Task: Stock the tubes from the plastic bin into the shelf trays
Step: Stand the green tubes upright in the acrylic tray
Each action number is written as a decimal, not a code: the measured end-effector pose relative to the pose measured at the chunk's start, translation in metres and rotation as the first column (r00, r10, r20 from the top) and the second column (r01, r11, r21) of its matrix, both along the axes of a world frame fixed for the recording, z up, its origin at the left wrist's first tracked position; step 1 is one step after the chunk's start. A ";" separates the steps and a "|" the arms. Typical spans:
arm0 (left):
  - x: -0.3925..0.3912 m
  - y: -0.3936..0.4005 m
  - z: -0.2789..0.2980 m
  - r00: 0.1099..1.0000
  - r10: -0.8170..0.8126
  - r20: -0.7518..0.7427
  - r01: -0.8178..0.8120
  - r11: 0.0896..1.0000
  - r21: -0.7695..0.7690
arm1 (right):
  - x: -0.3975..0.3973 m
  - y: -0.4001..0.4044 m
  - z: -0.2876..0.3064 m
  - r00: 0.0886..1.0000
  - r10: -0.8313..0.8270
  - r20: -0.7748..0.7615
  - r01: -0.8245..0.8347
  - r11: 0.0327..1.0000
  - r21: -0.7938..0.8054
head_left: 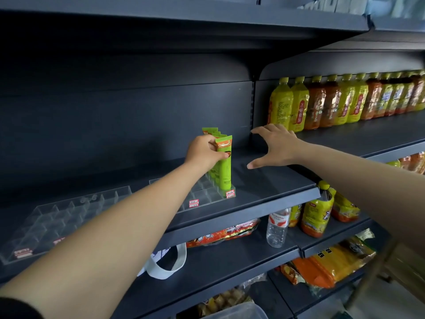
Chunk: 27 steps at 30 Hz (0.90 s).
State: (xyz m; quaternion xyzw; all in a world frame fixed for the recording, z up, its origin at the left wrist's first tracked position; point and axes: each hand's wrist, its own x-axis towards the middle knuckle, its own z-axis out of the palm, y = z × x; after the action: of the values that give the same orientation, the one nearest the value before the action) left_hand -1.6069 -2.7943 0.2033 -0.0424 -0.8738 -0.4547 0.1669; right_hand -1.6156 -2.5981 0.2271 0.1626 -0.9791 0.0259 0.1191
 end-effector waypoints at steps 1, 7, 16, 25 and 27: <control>0.000 -0.002 0.002 1.000 -0.002 -0.002 0.002 1.000 -0.006 | 0.000 -0.001 0.001 1.000 0.000 -0.001 0.000 1.000 0.003; 0.014 -0.026 0.015 0.998 0.049 -0.035 -0.057 0.946 -0.320 | 0.009 -0.002 0.005 1.000 0.001 -0.021 -0.001 1.000 0.016; 0.066 -0.075 0.011 0.989 0.145 -0.002 -0.089 0.599 -0.795 | 0.053 -0.011 -0.008 0.999 0.024 -0.043 -0.023 1.000 0.010; 0.155 -0.100 -0.039 0.993 0.070 -0.098 -0.118 0.729 -0.674 | 0.116 -0.030 -0.083 0.987 0.150 -0.060 -0.154 0.986 -0.062; 0.172 -0.105 -0.054 0.991 0.056 -0.120 -0.121 0.743 -0.658 | 0.127 -0.034 -0.101 0.982 0.178 -0.066 -0.183 0.980 -0.075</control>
State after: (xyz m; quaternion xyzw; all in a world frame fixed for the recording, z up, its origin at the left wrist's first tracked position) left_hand -1.4352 -2.8991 0.1489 -0.0782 -0.9707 -0.1035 0.2024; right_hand -1.4886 -2.6320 0.1261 0.2465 -0.9546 0.0715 0.1513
